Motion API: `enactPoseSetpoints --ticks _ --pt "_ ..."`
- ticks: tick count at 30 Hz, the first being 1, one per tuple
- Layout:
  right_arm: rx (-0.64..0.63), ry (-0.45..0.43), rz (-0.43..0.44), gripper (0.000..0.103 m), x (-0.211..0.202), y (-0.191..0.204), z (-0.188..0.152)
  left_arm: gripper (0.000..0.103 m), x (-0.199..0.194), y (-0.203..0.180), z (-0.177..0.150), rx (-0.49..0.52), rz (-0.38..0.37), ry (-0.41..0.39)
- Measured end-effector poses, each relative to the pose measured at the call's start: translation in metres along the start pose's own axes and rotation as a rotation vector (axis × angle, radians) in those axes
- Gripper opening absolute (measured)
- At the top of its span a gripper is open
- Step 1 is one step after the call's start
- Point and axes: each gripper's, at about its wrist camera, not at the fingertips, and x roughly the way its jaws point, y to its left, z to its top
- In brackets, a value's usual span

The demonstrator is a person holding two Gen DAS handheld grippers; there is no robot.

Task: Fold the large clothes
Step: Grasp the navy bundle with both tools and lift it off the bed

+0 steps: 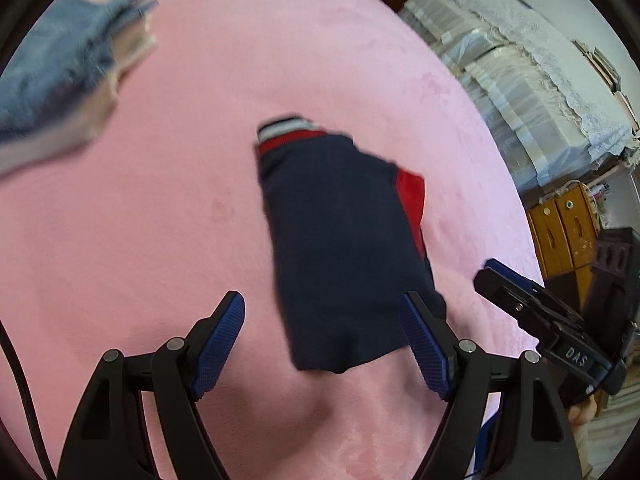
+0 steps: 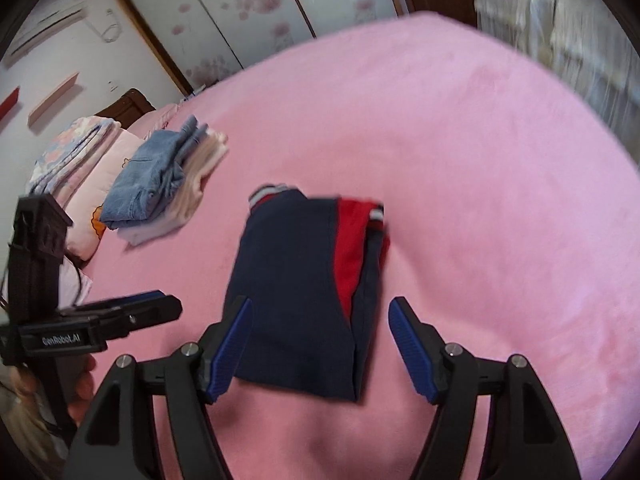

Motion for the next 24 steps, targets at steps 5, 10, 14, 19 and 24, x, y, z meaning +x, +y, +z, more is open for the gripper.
enactPoseSetpoints --ticks 5,10,14,19,24 --pt "0.093 0.077 0.082 0.07 0.031 -0.024 -0.002 0.078 0.037 0.009 0.001 -0.034 -0.066 0.063" --pt "0.162 0.117 0.135 0.07 0.052 -0.039 -0.001 0.078 0.067 0.02 0.005 -0.09 -0.114 0.101" --pt "0.201 0.151 0.201 0.07 0.068 -0.047 0.0 0.078 0.085 0.027 0.004 -0.12 -0.144 0.115" --pt "0.245 0.18 0.274 0.07 0.089 -0.053 -0.002 0.078 0.097 0.031 0.002 -0.133 -0.185 0.106" --pt "0.262 0.179 0.337 0.068 0.106 -0.052 -0.007 0.078 0.103 0.031 0.002 -0.111 -0.2 0.099"
